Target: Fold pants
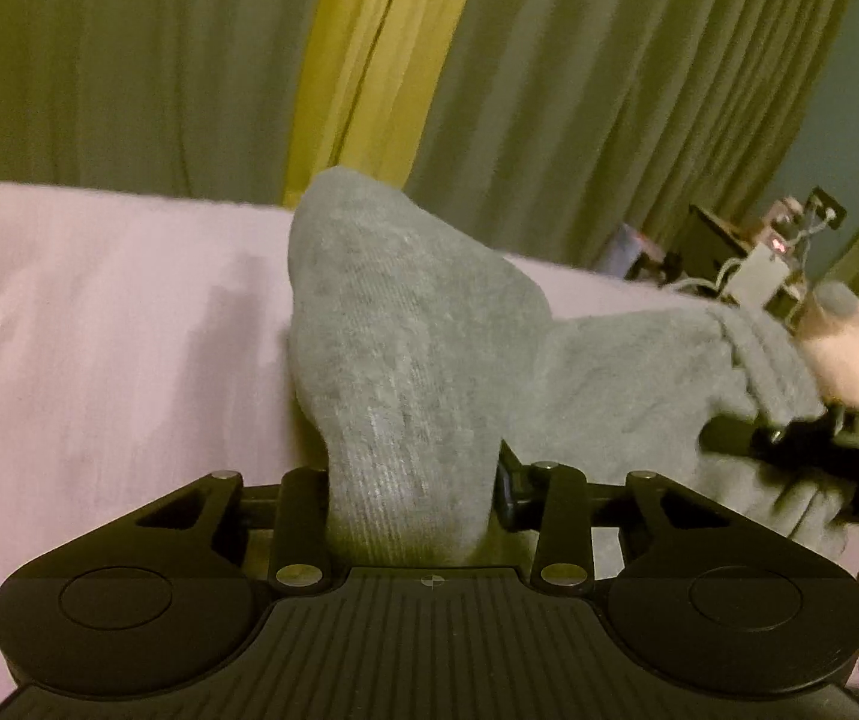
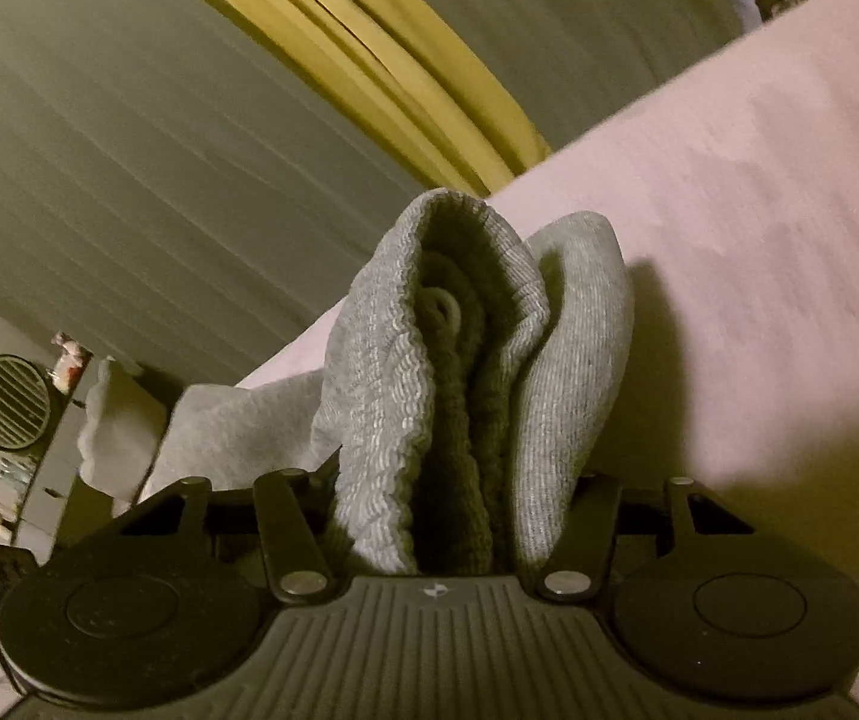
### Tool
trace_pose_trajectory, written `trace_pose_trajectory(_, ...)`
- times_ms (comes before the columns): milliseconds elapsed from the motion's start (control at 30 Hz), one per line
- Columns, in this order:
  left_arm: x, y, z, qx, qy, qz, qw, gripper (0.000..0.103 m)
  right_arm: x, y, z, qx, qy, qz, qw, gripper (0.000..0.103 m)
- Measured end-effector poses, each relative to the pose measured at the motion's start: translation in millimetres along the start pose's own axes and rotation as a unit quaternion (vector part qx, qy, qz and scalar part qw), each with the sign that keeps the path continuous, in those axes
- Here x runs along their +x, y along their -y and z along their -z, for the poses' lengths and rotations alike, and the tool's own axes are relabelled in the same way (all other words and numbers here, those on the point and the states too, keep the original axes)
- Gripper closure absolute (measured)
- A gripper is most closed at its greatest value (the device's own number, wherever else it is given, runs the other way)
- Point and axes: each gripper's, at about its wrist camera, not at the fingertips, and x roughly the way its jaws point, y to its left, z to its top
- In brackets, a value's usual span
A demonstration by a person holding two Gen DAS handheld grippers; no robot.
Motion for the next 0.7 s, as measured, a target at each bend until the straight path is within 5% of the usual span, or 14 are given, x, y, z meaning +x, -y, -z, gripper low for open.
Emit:
trace_pose_trajectory(267, 38.7, 6.7, -38.9, 0.009, 0.007, -0.044, 0.999, 0.061, 45.1, -13.5, -34.7, -0.028, -0.002, 0.042, 0.999, 0.045)
trace_pose_trajectory(400, 46.6, -12.7, -29.4, -0.023, -0.03, -0.087, 0.9955, 0.036, 54.6, -22.4, -33.6, -0.101, 0.005, 0.082, 0.991, 0.031)
trace_pose_trajectory(500, 29.2, -19.4, -10.3, -0.004, -0.01, -0.121, 0.9926, 0.018, 48.4, -21.3, -18.2, -0.146, 0.012, 0.134, 0.98, 0.013)
trace_pose_trajectory(633, 3.8, -16.4, 13.2, 0.016, 0.001, -0.13, 0.9914, 0.012, 24.9, -26.9, 5.0, -0.206, 0.075, 0.207, 0.953, 0.005)
trace_pose_trajectory(700, 0.6, -9.0, 20.7, 0.006, -0.001, -0.13, 0.9916, 0.008, 17.8, -31.6, 11.8, -0.212, 0.084, 0.194, 0.954, 0.004)
